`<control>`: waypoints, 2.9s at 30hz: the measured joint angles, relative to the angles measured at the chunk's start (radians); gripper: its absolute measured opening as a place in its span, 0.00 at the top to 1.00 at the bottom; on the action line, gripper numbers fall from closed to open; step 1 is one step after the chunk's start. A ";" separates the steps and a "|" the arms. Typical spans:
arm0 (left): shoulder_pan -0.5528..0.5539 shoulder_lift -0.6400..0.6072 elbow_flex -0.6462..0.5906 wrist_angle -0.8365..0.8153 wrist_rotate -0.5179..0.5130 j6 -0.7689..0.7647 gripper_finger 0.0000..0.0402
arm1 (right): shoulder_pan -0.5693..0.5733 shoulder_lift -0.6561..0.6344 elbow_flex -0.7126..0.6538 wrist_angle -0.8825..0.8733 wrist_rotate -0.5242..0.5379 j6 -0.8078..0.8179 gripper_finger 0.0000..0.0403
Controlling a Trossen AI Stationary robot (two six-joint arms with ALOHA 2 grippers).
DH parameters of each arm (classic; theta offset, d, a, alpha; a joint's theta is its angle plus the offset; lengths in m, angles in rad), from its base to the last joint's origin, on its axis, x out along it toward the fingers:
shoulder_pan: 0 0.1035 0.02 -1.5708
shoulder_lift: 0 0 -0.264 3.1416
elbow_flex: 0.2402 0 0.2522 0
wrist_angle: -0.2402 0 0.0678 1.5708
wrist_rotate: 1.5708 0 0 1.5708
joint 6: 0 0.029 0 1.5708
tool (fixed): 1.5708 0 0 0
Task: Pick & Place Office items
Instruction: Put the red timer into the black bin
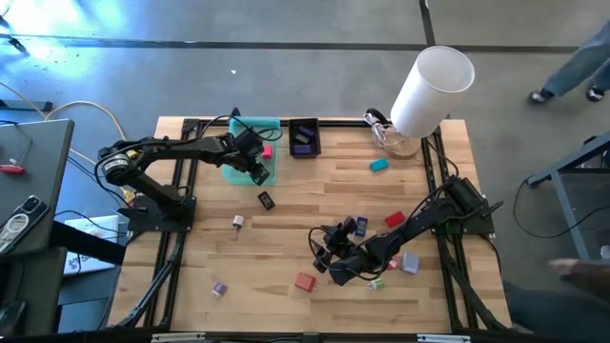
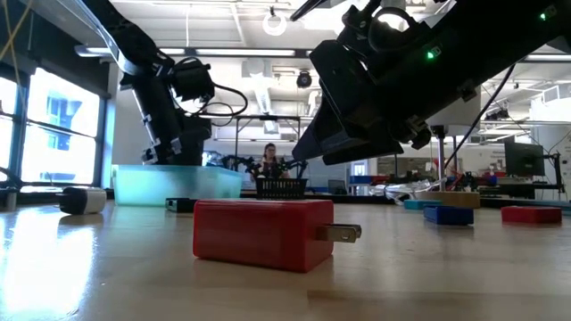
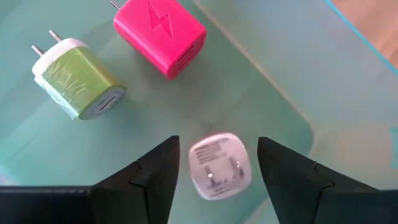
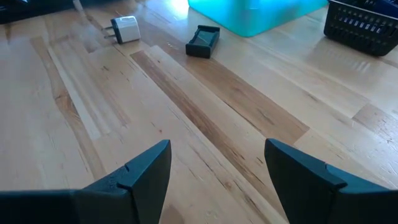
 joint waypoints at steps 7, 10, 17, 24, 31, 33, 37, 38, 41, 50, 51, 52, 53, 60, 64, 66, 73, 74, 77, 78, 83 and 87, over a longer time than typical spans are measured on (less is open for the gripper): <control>0.000 -0.001 0.005 -0.001 -0.001 0.043 0.45 | 0.000 0.000 0.000 0.000 0.000 0.000 0.39; 0.000 -0.012 0.020 0.000 -0.002 0.071 0.44 | 0.000 0.000 0.000 0.000 0.000 0.000 0.39; -0.011 -0.096 0.049 -0.001 -0.003 0.129 0.44 | -0.001 0.000 0.000 0.000 0.000 0.000 0.39; -0.059 -0.212 0.050 -0.002 -0.058 0.132 0.44 | 0.000 0.000 0.000 -0.006 0.000 -0.003 0.39; -0.166 -0.296 0.050 -0.003 -0.135 0.132 0.44 | 0.000 0.000 0.000 -0.007 0.000 -0.003 0.39; -0.208 -0.311 0.050 -0.002 -0.135 0.143 0.44 | 0.000 0.000 0.000 -0.008 0.000 -0.003 0.39; -0.307 -0.330 0.050 -0.021 -0.160 0.164 0.44 | 0.000 0.000 0.000 -0.007 0.000 -0.003 0.39; -0.333 -0.335 0.050 -0.032 -0.185 0.157 0.44 | 0.000 0.000 0.000 -0.006 0.000 -0.003 0.39; -0.415 -0.340 0.050 -0.061 -0.270 0.135 0.44 | 0.000 0.000 0.000 -0.005 0.000 0.004 0.39; -0.608 -0.340 0.050 -0.061 -0.308 0.098 0.44 | 0.000 0.000 0.000 -0.003 -0.009 0.006 0.39; -0.623 -0.340 0.050 -0.062 -0.308 0.103 0.44 | 0.000 0.000 0.000 -0.003 -0.013 0.007 0.39; -0.636 -0.340 0.050 -0.061 -0.308 0.107 0.44 | 0.000 0.000 0.000 -0.003 -0.015 0.007 0.39; -0.648 -0.340 0.050 -0.061 -0.308 0.108 0.44 | 0.000 0.000 0.000 -0.003 -0.016 0.007 0.39; -0.714 -0.340 0.050 -0.061 -0.309 0.105 0.44 | 0.000 0.000 0.000 0.002 -0.015 -0.004 0.39; -0.751 -0.340 0.050 -0.061 -0.310 0.105 0.44 | 0.000 0.000 0.000 0.044 -0.015 -0.062 0.39; -0.769 -0.340 0.050 -0.061 -0.310 0.103 0.44 | 0.000 0.000 0.000 0.061 -0.017 -0.100 0.39; -0.831 -0.340 0.050 -0.060 -0.288 0.052 0.44 | -0.003 0.000 0.000 0.105 -0.020 -0.209 0.39; -0.836 -0.340 0.050 -0.060 -0.277 0.051 0.44 | -0.005 0.000 0.000 0.119 -0.025 -0.237 0.39; -0.851 -0.339 0.050 -0.060 -0.251 0.049 0.44 | -0.005 0.000 0.000 0.180 -0.034 -0.340 0.39; -0.857 -0.339 0.050 -0.060 -0.245 0.047 0.44 | -0.005 0.000 0.000 0.207 -0.038 -0.377 0.39; -0.874 -0.339 0.050 -0.060 -0.231 0.038 0.44 | -0.007 0.000 0.000 0.320 -0.110 -0.516 0.39; -0.882 -0.339 0.050 -0.060 -0.230 0.038 0.44 | -0.014 0.000 0.000 0.327 -0.112 -0.531 0.39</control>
